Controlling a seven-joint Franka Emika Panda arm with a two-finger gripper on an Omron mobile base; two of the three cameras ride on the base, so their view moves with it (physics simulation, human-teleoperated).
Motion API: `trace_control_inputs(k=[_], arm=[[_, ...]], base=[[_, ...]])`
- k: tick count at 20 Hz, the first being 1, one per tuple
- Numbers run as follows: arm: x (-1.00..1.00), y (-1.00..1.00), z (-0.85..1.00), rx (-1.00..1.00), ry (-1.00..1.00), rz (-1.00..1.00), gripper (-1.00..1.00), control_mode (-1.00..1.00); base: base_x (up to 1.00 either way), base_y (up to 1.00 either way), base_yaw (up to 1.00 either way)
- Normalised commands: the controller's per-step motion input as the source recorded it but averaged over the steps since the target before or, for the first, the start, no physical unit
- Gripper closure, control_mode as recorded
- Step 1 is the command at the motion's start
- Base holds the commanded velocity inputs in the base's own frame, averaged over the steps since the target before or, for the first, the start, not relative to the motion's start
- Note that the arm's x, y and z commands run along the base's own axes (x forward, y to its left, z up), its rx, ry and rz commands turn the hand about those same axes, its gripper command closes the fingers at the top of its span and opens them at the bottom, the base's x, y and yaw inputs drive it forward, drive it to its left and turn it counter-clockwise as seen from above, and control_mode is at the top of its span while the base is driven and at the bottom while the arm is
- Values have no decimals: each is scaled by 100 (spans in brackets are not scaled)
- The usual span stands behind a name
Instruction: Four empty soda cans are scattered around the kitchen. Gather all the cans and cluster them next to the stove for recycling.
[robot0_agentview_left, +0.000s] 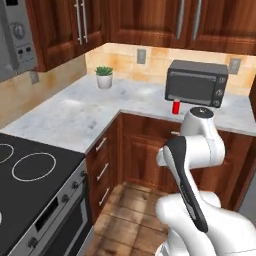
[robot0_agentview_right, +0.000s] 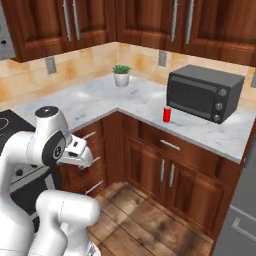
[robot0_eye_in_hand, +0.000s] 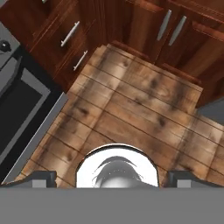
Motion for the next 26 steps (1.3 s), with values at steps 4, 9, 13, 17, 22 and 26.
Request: trace_control_inputs(k=[4,9,13,17,22,26], arm=[[0,0,0,0,0,0,-100,100],[0,0,0,0,0,0,-100,100],[0,0,0,0,0,0,-100,100],[0,0,0,0,0,0,-100,100],[0,0,0,0,0,0,-100,100],[0,0,0,0,0,0,-100,100]], base=[[50,-24,-52],[97,41,-32],[91,32,-44],[64,0,-50],[72,-6,-34],[69,51,-15]])
